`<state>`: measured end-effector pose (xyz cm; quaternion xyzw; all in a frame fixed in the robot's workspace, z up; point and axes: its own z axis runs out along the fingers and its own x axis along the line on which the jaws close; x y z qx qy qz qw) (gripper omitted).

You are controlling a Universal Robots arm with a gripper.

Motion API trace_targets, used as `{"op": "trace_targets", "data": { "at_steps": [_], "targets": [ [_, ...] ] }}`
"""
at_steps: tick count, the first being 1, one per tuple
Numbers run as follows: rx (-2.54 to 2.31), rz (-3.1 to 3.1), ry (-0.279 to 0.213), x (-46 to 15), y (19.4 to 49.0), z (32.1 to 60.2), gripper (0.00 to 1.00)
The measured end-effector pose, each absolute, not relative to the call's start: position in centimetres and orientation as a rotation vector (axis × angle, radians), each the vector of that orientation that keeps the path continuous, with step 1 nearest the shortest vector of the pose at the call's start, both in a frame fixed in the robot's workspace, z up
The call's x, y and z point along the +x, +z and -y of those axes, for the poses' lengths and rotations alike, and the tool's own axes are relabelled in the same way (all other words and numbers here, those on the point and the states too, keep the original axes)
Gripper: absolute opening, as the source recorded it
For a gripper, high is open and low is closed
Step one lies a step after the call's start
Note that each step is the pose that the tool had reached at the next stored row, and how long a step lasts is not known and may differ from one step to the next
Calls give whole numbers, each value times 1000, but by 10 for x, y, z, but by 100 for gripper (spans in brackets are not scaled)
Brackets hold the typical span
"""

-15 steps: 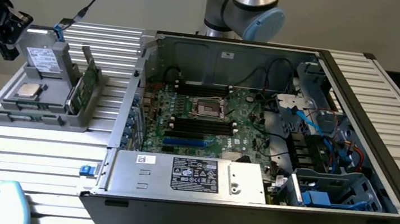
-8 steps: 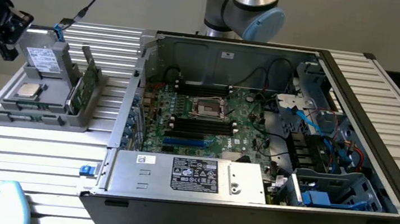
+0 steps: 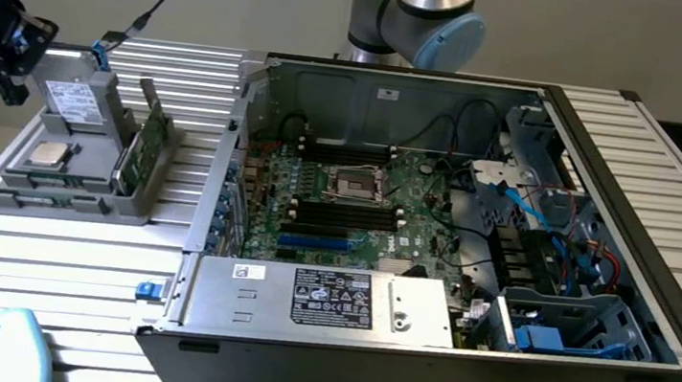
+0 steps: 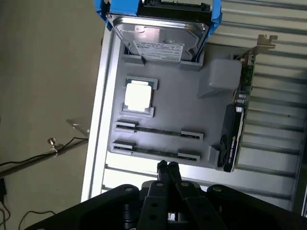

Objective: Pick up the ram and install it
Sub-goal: 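Pick up the ram and move it above insertion slot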

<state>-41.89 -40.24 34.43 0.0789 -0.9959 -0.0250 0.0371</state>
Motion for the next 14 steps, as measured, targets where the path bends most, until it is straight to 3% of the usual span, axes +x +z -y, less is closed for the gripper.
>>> {"op": "trace_targets", "data": {
  "at_steps": [14],
  "targets": [
    [628,2996,-64,-419,337,402,11]
  ]
}}
